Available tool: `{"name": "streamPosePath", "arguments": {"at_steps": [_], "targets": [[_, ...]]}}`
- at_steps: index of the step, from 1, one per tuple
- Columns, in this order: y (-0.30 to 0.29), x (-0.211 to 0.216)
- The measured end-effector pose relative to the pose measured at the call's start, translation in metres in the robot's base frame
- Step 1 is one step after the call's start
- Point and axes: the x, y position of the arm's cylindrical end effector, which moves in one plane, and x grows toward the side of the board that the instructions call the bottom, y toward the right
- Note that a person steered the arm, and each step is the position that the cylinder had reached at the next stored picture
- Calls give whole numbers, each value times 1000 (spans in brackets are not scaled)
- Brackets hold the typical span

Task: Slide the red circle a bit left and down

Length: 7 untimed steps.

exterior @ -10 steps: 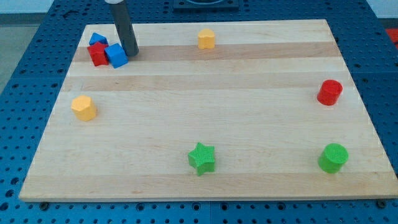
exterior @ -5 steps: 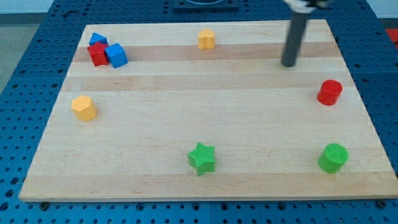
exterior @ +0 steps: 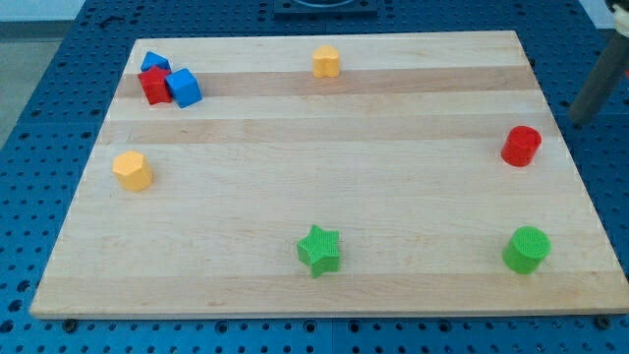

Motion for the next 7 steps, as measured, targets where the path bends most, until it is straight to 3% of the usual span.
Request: {"name": "streamPosePath", "arguments": {"at_steps": [7], "targets": [[-83, 34]]}}
